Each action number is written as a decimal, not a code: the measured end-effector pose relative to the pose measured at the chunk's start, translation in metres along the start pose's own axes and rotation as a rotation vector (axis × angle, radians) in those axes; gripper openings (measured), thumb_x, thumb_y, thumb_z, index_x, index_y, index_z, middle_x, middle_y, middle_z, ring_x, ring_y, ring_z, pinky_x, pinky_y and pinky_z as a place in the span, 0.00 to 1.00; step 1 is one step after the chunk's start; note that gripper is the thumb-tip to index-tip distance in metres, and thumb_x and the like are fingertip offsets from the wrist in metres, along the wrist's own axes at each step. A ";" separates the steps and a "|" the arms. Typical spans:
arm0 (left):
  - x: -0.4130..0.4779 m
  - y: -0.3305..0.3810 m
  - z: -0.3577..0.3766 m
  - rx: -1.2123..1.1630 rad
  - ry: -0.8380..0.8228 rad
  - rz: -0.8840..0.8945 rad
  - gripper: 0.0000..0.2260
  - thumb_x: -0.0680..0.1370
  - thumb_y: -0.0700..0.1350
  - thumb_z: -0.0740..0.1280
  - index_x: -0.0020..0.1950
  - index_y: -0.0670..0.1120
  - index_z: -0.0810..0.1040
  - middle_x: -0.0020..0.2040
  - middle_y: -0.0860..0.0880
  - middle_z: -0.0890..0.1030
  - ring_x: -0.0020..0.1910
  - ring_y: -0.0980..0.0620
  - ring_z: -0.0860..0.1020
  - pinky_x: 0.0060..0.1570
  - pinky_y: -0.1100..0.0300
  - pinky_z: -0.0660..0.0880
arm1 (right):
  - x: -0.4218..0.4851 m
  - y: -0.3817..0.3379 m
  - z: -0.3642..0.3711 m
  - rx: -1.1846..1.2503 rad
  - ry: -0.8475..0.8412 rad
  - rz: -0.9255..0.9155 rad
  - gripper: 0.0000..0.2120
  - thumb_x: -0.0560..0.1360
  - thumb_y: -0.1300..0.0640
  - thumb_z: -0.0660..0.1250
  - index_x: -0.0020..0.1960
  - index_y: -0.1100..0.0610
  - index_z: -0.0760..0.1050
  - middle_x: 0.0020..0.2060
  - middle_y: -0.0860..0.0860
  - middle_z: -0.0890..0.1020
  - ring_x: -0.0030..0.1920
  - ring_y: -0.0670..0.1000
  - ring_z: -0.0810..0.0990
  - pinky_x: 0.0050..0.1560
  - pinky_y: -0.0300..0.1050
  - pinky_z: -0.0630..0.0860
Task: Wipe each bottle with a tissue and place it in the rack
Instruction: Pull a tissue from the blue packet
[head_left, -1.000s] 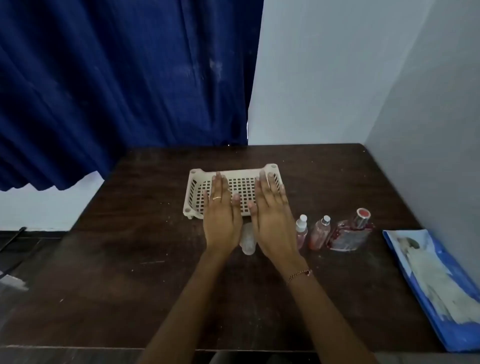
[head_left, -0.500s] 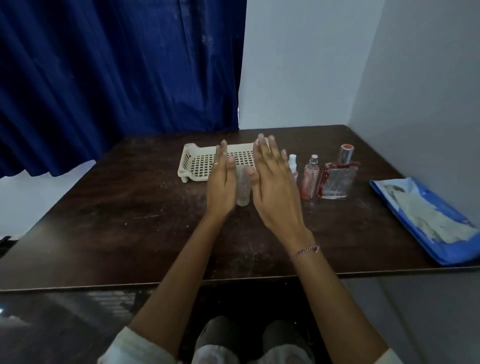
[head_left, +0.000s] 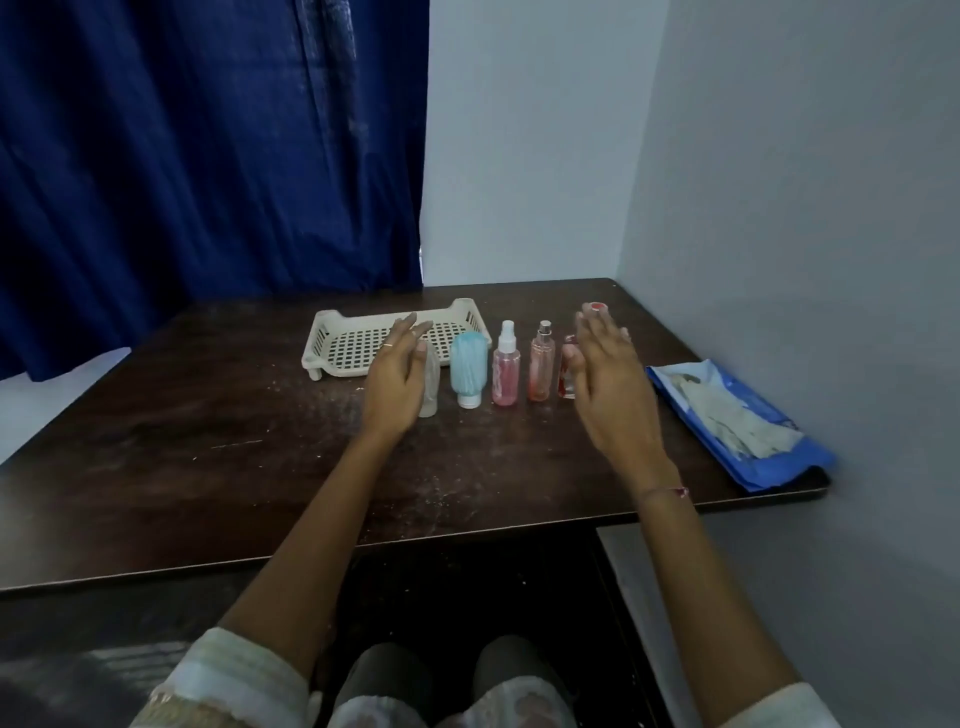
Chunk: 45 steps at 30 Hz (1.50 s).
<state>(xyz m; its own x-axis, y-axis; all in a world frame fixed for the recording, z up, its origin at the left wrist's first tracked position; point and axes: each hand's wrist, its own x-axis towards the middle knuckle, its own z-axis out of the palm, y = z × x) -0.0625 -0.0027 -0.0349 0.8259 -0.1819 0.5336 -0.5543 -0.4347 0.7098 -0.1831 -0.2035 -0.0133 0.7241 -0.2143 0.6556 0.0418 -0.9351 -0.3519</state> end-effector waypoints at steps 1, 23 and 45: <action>0.000 -0.001 0.001 0.015 -0.009 0.005 0.16 0.82 0.44 0.56 0.69 0.46 0.72 0.73 0.48 0.67 0.74 0.50 0.61 0.72 0.52 0.59 | -0.003 0.013 -0.004 0.000 0.012 0.052 0.21 0.82 0.50 0.51 0.71 0.59 0.63 0.71 0.54 0.65 0.73 0.49 0.59 0.72 0.44 0.53; -0.003 -0.019 0.007 0.017 0.048 0.066 0.18 0.79 0.34 0.59 0.68 0.44 0.72 0.69 0.47 0.72 0.68 0.55 0.67 0.68 0.60 0.63 | -0.007 0.172 -0.018 -0.517 -0.374 0.492 0.08 0.76 0.63 0.63 0.51 0.64 0.80 0.47 0.60 0.81 0.48 0.57 0.80 0.49 0.46 0.75; 0.000 -0.031 0.007 0.053 0.042 0.114 0.20 0.79 0.34 0.59 0.69 0.48 0.71 0.69 0.48 0.72 0.65 0.61 0.66 0.61 0.81 0.57 | 0.007 0.169 -0.041 -0.015 0.211 0.586 0.13 0.75 0.66 0.63 0.59 0.62 0.77 0.47 0.63 0.82 0.48 0.61 0.80 0.48 0.47 0.74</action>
<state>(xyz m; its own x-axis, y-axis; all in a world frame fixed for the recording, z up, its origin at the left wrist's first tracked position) -0.0445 0.0046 -0.0602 0.7520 -0.1959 0.6293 -0.6374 -0.4595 0.6186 -0.1990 -0.3742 -0.0408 0.4719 -0.7426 0.4753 -0.3317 -0.6490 -0.6847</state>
